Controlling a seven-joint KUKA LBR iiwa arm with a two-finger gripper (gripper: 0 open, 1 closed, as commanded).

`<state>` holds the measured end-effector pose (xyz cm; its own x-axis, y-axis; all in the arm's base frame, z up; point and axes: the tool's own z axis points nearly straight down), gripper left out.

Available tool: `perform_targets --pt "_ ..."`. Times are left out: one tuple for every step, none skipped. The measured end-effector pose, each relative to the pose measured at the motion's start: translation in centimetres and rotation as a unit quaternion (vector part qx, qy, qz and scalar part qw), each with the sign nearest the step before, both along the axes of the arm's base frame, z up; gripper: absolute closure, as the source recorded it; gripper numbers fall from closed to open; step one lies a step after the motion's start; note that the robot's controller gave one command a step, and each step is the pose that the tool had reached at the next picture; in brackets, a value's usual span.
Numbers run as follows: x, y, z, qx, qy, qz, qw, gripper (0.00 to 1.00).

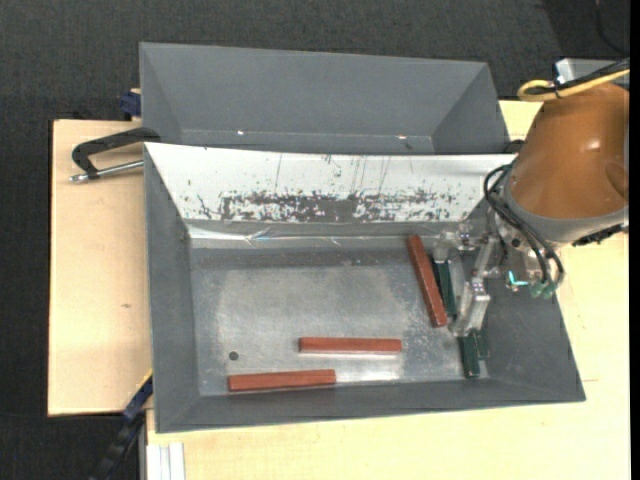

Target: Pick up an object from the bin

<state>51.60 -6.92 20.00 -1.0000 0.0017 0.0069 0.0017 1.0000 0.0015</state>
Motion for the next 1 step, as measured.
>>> perform_targets --pt "0.18 0.02 0.42 -0.001 -0.0044 0.001 1.0 0.0"
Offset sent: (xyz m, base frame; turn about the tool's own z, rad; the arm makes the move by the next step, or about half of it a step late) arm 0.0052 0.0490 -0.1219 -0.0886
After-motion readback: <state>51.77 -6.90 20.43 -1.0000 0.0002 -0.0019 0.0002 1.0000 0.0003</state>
